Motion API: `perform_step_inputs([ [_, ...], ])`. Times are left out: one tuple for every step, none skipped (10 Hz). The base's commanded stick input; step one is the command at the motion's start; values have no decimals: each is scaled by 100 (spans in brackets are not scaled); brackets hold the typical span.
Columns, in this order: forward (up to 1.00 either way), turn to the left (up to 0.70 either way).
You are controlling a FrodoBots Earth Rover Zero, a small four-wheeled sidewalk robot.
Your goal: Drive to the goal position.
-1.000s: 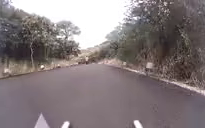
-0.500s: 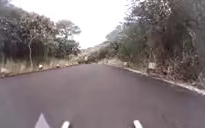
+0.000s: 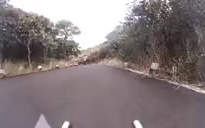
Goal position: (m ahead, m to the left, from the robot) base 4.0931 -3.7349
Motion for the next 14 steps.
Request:
perform_step_inputs([
  [50,0],
  [50,0],
  [50,0],
  [50,0],
  [50,0],
  [50,0],
  [50,0],
  [50,0],
  [50,0],
  [50,0],
  [50,0],
  [50,0],
  [50,0],
  [50,0],
])
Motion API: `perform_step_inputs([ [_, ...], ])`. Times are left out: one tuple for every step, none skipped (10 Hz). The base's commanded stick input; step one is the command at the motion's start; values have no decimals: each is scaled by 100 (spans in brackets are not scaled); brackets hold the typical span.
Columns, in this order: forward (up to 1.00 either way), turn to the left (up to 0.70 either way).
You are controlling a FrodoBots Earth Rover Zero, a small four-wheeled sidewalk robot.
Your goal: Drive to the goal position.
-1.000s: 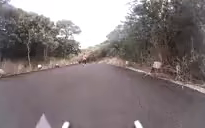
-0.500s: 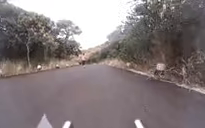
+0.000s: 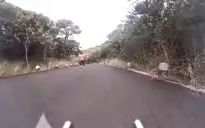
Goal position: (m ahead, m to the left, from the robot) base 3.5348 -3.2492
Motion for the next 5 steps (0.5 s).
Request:
perform_step_inputs([
  [50,0],
  [50,0],
  [50,0],
  [50,0],
  [50,0],
])
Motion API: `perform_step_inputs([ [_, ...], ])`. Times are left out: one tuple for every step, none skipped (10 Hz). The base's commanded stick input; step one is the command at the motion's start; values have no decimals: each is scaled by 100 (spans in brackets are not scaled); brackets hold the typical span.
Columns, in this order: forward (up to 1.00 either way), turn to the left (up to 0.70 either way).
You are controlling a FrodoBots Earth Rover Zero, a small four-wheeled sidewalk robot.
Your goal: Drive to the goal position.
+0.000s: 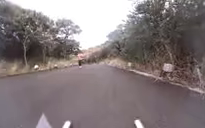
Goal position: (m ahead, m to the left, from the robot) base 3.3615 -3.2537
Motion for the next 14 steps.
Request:
perform_step_inputs([
  [50,0],
  [50,0],
  [50,0],
  [50,0],
  [50,0],
  [50,0],
  [50,0],
  [50,0],
  [50,0],
  [50,0],
  [50,0],
  [50,0],
  [50,0],
  [50,0],
])
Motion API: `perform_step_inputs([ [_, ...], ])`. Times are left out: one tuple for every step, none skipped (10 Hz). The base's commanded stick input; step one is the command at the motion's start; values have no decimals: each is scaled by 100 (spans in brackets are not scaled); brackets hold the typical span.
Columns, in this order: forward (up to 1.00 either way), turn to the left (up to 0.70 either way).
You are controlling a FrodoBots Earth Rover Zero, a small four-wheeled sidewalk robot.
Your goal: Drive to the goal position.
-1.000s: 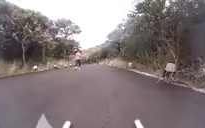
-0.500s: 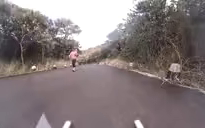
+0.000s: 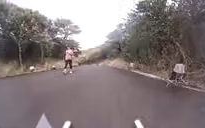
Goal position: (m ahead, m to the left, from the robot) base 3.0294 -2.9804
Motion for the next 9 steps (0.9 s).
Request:
perform_step_inputs([
  [50,0],
  [50,0],
  [50,0],
  [50,0],
  [50,0],
  [50,0],
  [50,0],
  [50,0],
  [50,0],
])
